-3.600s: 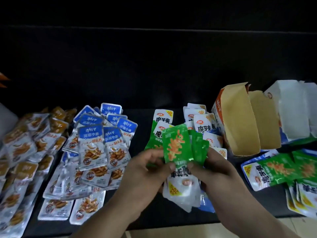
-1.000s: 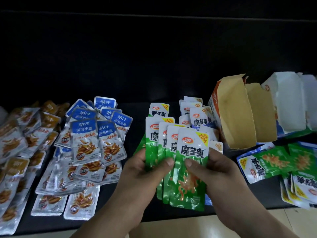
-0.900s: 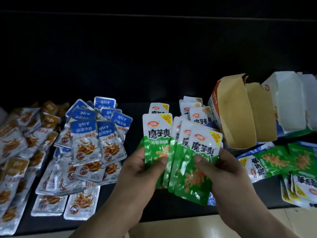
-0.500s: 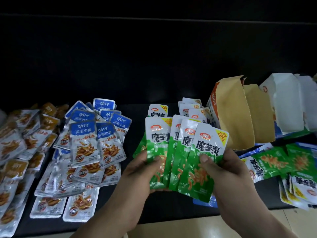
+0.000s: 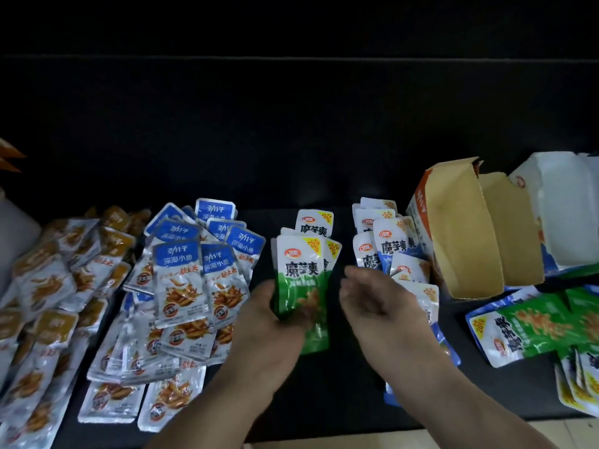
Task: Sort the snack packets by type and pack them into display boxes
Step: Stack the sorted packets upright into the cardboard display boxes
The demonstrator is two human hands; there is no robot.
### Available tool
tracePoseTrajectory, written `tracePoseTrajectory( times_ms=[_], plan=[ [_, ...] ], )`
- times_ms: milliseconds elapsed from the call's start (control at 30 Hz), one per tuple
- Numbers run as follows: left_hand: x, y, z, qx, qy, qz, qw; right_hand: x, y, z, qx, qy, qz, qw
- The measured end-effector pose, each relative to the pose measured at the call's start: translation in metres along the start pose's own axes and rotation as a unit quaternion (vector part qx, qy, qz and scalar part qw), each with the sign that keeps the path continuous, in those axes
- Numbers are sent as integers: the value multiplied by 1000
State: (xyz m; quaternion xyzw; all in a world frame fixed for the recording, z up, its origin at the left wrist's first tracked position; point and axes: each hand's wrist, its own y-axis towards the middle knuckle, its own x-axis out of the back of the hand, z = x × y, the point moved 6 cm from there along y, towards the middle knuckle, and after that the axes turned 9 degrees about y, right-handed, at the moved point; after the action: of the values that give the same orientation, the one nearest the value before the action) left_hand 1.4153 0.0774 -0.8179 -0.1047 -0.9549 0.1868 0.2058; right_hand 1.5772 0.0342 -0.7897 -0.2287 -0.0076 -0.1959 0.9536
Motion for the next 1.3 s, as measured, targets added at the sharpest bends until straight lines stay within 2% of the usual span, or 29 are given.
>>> tracePoseTrajectory(
  times_ms=[100, 200, 267, 367, 567, 633, 700, 767, 833, 867, 967, 1100, 1300],
  plan=[
    [2, 17, 8, -27, 109, -37, 993, 11, -4, 2, -12, -8, -9, 1000],
    [-3, 17, 9, -103, 227, -63, 967, 24, -14, -2, -23, 4, -12, 1000],
    [-6, 15, 10, -138, 333, -66, 931, 31, -20, -7, -27, 13, -19, 999],
    [-7, 8, 5, -146, 477, -72, 863, 37, -25, -13, -33, 20, -23, 999],
    [-12, -7, 6, -156, 585, -65, 793, 43, -26, -19, -45, 33, -23, 998],
    [-9, -8, 16, -152, 582, -81, 794, 46, -25, -23, -51, 43, -23, 998],
    [-7, -6, 18, -192, 559, -119, 798, 47, -25, -27, -54, 50, -23, 997],
    [-12, -5, 20, -251, 539, -103, 798, 45, -25, -29, -55, 49, -22, 997],
    [-24, -11, 18, -326, 527, -69, 781, 42, -24, -29, -56, 41, -18, 997],
    [-29, -13, 20, -339, 521, -57, 781, 40, -24, -29, -61, 38, -12, 997],
    [-29, -13, 29, -309, 491, -71, 811, 37, -23, -30, -61, 13, 5, 998],
    [-23, -15, 17, -312, 474, -91, 818, 43, -23, -26, -30, -90, 61, 994],
    [-55, -35, -35, -381, 358, -26, 852, 85, -22, -15, 38, -147, 55, 987]
  ],
)
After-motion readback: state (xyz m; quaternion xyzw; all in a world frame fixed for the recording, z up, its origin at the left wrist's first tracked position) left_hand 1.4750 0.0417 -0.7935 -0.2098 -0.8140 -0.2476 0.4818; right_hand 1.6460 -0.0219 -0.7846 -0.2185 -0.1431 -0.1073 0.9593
